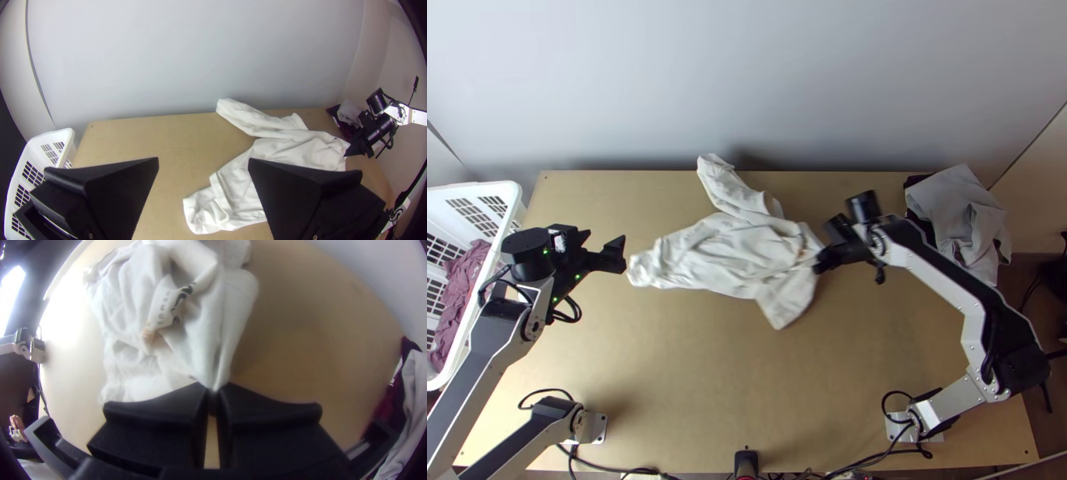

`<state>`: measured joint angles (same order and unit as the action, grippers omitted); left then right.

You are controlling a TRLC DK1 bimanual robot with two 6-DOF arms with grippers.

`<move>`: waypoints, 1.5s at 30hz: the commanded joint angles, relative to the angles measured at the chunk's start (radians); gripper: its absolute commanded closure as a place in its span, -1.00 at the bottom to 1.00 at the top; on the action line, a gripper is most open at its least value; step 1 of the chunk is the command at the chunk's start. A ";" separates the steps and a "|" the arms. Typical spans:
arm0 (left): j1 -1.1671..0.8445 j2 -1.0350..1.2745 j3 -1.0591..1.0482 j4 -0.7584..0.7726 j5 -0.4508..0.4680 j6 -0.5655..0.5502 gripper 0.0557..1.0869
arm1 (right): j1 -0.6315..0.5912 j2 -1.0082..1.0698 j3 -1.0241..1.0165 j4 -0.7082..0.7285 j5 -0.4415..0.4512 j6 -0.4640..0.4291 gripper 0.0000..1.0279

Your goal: Fold the t-shirt

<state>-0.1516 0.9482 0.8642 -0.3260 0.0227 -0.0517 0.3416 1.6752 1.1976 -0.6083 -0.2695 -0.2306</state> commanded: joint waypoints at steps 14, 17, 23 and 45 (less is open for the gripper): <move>-0.042 0.009 0.006 -0.012 0.000 0.018 -0.90 | -0.293 0.202 0.168 0.191 0.053 -0.084 0.23; -0.060 0.008 0.002 -0.012 0.000 0.010 -0.90 | -0.265 0.199 0.178 0.216 0.059 0.054 -0.91; -0.089 0.009 -0.002 -0.007 0.000 -0.002 -0.90 | -0.223 0.024 0.042 0.202 0.059 0.073 -0.93; -0.132 -0.014 -0.025 -0.004 0.000 -0.025 -0.90 | -0.099 -0.298 -0.159 -0.304 0.042 -0.181 -0.86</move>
<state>-0.2836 0.9379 0.8486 -0.3336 0.0227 -0.0780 0.1738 1.4155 1.0592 -0.8295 -0.2245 -0.3672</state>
